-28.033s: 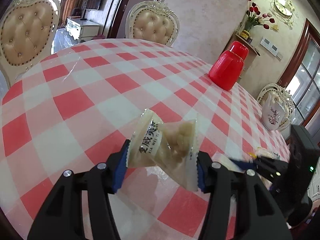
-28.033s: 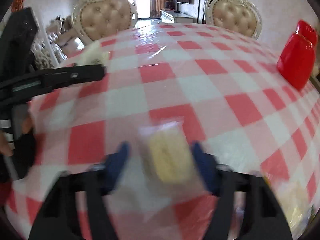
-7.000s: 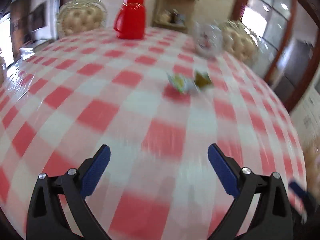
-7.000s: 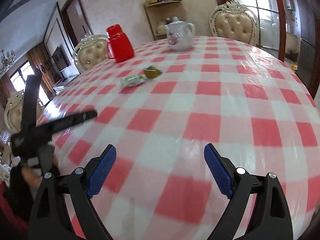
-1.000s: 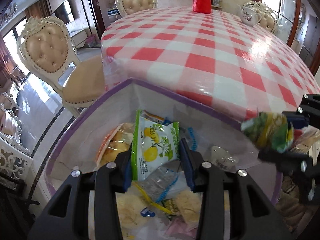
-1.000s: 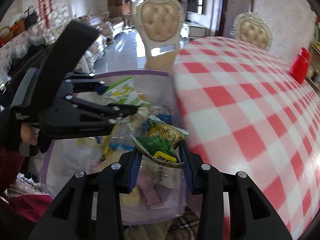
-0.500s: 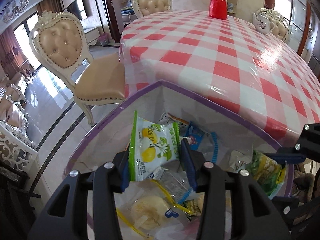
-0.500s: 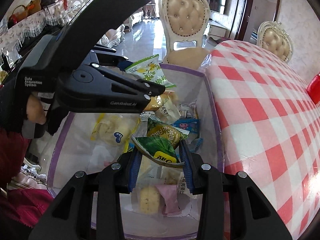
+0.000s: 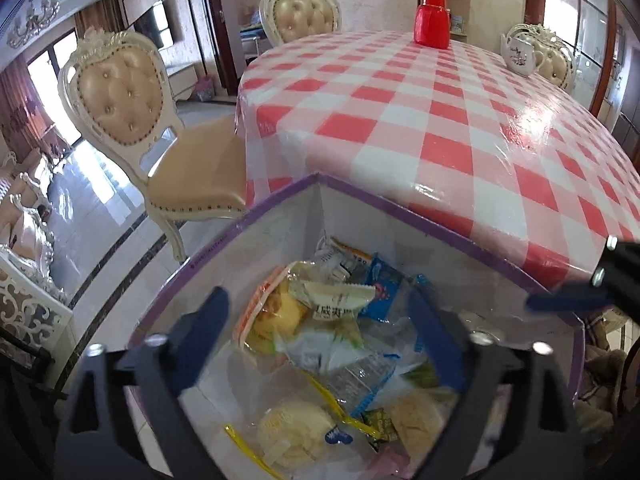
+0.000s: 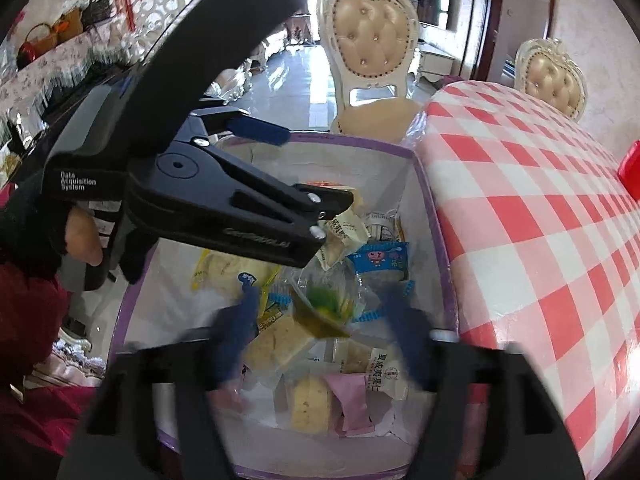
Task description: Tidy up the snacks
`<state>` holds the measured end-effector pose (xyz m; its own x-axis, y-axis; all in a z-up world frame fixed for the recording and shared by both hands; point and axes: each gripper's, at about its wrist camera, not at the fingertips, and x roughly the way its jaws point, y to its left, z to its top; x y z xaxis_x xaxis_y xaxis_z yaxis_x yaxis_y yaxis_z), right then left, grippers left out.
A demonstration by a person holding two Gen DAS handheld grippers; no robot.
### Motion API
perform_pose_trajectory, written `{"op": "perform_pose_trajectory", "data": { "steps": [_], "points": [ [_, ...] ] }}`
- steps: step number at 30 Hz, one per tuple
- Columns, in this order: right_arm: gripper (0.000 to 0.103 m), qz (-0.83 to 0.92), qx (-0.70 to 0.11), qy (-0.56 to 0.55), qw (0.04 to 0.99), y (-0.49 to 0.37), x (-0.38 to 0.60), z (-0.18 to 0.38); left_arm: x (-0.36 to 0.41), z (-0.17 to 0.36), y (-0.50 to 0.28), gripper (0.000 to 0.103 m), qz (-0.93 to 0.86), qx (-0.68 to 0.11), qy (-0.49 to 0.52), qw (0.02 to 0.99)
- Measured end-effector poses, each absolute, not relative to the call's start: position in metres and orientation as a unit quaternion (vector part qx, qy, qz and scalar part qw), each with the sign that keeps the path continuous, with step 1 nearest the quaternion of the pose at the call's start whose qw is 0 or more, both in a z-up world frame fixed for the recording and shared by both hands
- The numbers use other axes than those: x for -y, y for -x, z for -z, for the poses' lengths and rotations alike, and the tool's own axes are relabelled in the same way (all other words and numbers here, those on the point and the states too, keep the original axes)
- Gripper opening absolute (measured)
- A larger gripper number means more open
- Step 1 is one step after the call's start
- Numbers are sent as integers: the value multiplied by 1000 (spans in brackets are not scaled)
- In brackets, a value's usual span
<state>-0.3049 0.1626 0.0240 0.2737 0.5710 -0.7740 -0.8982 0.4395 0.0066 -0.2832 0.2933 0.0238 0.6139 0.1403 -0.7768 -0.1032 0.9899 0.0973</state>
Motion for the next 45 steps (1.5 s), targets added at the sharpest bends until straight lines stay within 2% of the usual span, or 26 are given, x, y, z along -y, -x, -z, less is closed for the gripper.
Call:
{"op": "perform_pose_trajectory", "data": {
  "steps": [3,10,18,28,45],
  "points": [
    [87,-477,-365,219,769,304,-158,-26,-294,-18,279,101,-71,-448,-18,891],
    [87,-436,-386,218,783,289,-140,-28,-290,-18,279,101,-89,-431,-31,898],
    [87,-419,-419,193,782,277,-124,-24,-288,-35,284,101,-224,-406,-68,883],
    [87,-410,-422,212,780,281,-129,-16,-294,-22,277,101,-197,-447,-41,872],
    [87,-408,-431,223,774,283,-132,-7,-293,-13,275,101,-183,-460,-32,868]
  ]
}}
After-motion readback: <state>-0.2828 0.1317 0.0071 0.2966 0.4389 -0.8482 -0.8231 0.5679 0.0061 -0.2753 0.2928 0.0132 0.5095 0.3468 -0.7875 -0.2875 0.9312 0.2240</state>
